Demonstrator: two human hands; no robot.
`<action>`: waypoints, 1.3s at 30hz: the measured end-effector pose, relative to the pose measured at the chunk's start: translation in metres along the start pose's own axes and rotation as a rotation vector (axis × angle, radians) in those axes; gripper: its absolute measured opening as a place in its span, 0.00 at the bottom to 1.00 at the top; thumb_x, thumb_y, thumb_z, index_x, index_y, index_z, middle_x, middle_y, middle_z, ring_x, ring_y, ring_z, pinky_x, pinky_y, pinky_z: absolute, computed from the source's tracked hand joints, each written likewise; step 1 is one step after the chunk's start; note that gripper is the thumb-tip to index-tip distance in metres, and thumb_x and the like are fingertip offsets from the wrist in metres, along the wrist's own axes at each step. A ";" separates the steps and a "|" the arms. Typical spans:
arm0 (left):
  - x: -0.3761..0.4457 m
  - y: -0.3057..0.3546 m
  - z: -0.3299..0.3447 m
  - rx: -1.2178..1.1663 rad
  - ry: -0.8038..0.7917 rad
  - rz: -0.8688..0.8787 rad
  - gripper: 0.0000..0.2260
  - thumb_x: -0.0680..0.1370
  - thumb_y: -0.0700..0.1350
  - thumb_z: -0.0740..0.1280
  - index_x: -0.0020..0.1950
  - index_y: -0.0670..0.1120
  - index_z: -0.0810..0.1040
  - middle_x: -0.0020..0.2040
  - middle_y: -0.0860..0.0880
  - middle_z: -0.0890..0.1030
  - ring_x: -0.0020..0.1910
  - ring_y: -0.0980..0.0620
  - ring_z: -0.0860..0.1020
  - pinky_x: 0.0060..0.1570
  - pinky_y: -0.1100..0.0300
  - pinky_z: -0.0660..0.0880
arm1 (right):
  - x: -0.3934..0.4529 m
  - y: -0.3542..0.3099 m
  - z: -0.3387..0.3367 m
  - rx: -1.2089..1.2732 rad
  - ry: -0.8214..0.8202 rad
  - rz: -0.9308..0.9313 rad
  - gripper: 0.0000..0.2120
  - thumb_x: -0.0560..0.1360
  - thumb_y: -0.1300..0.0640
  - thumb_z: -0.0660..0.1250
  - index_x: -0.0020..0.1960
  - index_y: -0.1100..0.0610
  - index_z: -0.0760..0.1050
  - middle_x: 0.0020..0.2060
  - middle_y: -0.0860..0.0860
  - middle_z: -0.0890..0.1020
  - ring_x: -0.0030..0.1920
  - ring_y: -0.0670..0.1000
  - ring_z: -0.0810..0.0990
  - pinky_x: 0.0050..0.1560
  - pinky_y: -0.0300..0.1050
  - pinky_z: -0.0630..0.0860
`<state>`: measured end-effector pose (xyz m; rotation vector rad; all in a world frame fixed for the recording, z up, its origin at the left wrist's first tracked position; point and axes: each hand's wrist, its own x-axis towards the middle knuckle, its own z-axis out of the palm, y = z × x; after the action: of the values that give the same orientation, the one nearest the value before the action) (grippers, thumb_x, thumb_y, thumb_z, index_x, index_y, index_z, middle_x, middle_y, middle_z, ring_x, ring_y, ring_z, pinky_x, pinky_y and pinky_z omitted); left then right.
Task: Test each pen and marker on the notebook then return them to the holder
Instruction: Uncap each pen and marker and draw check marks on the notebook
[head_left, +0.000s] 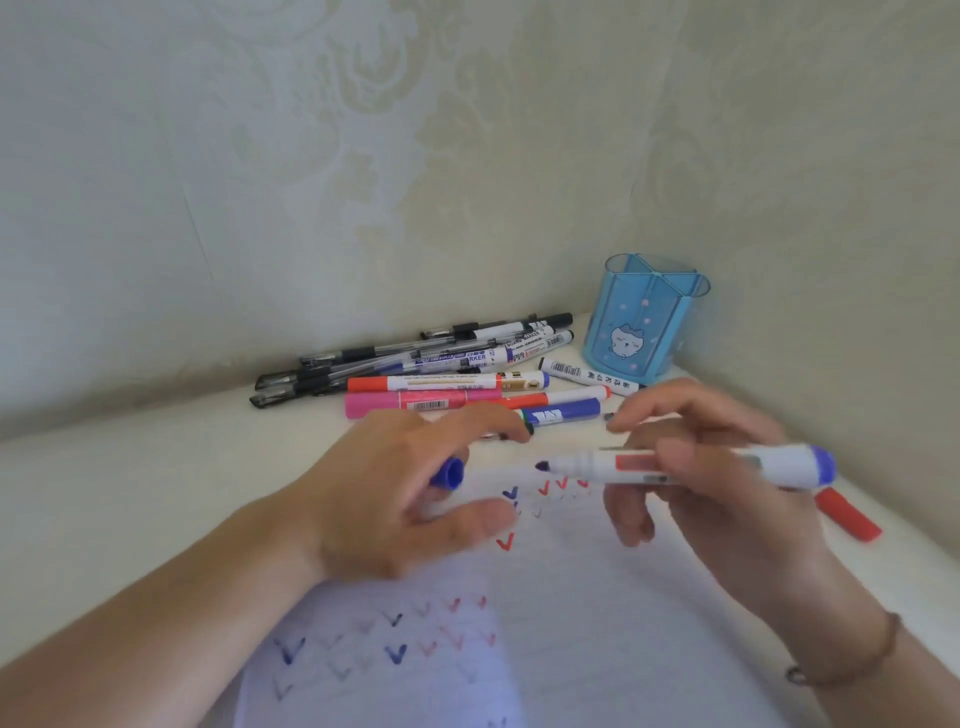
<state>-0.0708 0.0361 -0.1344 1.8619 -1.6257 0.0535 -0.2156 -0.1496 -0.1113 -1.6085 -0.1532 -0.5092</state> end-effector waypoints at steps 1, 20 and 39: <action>-0.001 -0.004 -0.002 -0.025 0.023 -0.028 0.14 0.77 0.59 0.58 0.61 0.58 0.70 0.25 0.48 0.65 0.24 0.56 0.62 0.28 0.60 0.62 | 0.003 0.000 -0.004 0.063 0.018 0.040 0.11 0.66 0.52 0.74 0.44 0.58 0.82 0.28 0.61 0.80 0.26 0.61 0.78 0.28 0.43 0.71; 0.002 -0.008 0.009 -0.043 -0.025 -0.063 0.10 0.78 0.53 0.63 0.59 0.59 0.69 0.54 0.66 0.73 0.54 0.64 0.73 0.53 0.72 0.66 | 0.003 0.024 0.021 -0.502 0.095 0.350 0.19 0.69 0.62 0.73 0.25 0.54 0.67 0.19 0.43 0.71 0.22 0.43 0.62 0.23 0.32 0.59; 0.007 -0.009 0.014 -0.146 0.063 -0.075 0.11 0.77 0.57 0.64 0.59 0.61 0.71 0.50 0.63 0.78 0.49 0.63 0.76 0.49 0.69 0.71 | 0.004 0.018 0.008 0.008 0.157 0.253 0.09 0.65 0.51 0.69 0.39 0.55 0.82 0.30 0.58 0.80 0.29 0.57 0.72 0.32 0.48 0.64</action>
<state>-0.0667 0.0227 -0.1463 1.7894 -1.4762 -0.0377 -0.2031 -0.1444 -0.1259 -1.5468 0.1647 -0.4351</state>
